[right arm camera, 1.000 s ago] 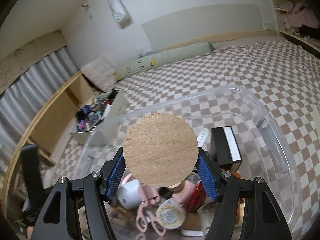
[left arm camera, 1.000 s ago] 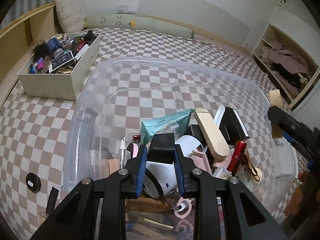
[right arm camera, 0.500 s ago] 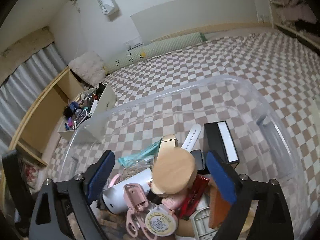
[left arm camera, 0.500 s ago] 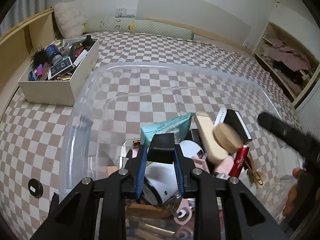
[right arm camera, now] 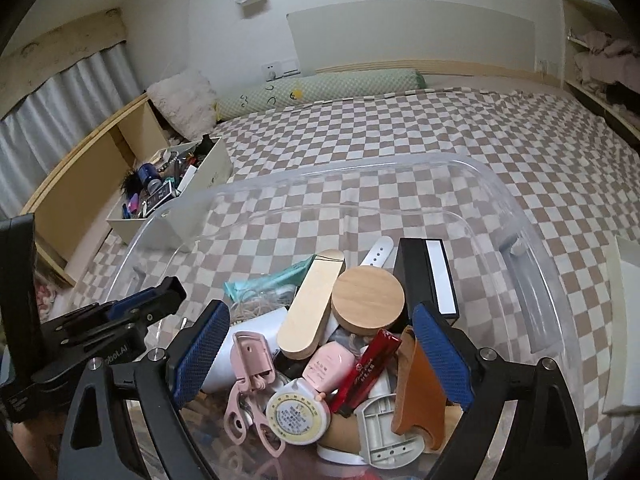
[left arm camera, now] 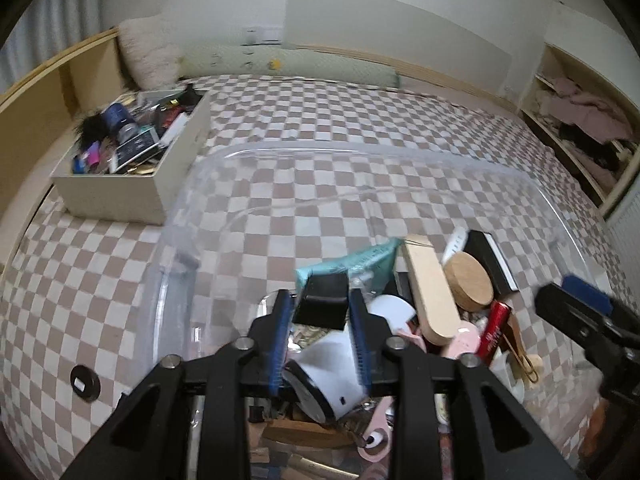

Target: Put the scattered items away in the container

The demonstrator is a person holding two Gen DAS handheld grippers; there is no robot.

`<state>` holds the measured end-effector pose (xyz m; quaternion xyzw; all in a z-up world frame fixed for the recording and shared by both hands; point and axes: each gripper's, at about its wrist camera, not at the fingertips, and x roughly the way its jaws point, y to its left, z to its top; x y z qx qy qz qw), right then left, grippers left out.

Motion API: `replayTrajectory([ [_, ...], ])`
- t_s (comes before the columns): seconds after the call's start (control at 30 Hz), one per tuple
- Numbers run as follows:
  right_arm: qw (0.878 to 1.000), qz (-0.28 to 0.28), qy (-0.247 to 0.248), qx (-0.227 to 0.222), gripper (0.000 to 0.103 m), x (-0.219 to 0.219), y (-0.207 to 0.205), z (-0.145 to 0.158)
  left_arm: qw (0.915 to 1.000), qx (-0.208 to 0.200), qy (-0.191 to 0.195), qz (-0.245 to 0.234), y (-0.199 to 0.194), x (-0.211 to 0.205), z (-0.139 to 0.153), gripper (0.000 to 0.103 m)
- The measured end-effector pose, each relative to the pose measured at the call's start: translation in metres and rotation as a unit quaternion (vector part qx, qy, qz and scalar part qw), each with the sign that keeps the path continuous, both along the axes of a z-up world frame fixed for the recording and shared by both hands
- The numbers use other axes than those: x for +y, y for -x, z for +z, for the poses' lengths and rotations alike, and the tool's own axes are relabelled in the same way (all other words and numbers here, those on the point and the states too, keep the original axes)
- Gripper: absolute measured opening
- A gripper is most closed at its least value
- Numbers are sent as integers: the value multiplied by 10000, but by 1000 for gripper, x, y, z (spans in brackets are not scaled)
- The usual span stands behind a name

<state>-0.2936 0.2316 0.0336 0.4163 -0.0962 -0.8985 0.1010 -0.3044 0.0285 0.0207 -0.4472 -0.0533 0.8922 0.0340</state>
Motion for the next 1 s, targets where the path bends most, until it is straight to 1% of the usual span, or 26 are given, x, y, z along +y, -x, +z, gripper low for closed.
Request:
replayTrajectory([
  [0.03, 9999, -2, 100, -40, 93, 2, 1, 0, 9999, -18, -72, 72, 0, -3, 0, 77],
  [0.07, 9998, -23, 171, -61, 93, 4, 1, 0, 9998, 33, -168, 128, -1, -6, 3, 86],
  [0.17, 9994, -102, 313, -93, 93, 10, 0, 0, 9992, 221, -154, 290, -3, -12, 10, 87],
  [0.3, 9993, -156, 314, -93, 93, 12, 0, 0, 9989, 218, -226, 334, -3, -16, 10, 88],
  [0.33, 9993, -174, 307, -92, 94, 13, -1, 0, 9989, 217, -244, 346, -3, -17, 10, 91],
  [0.37, 9993, -192, 293, -88, 96, 13, -1, 0, 9988, 216, -262, 357, -3, -18, 10, 99],
  [0.4, 9994, -205, 278, -81, 100, 13, -1, 0, 9987, 215, -280, 368, -3, -19, 10, 100],
  [0.6, 9996, -138, 237, -30, 101, 9, -3, 3, 9988, 236, -198, 389, -3, -17, 12, 101],
  [0.63, 9997, -162, 202, 13, 103, 9, -4, 5, 9988, 248, -193, 388, -3, -17, 12, 101],
  [0.7, 9996, -217, 125, 118, 103, 9, -6, 7, 9987, 267, -200, 379, -4, -17, 12, 103],
  [0.8, 9991, -310, 28, 289, 103, 11, -9, 12, 9990, 271, -166, 324, -5, -16, 13, 103],
  [0.9, 9989, -340, 86, 300, 103, 14, -10, 16, 9989, 324, -77, 319, -8, -14, 16, 103],
  [1.0, 9989, -333, 103, 310, 103, 14, -11, 17, 9990, 326, -115, 283, -11, -14, 17, 103],
])
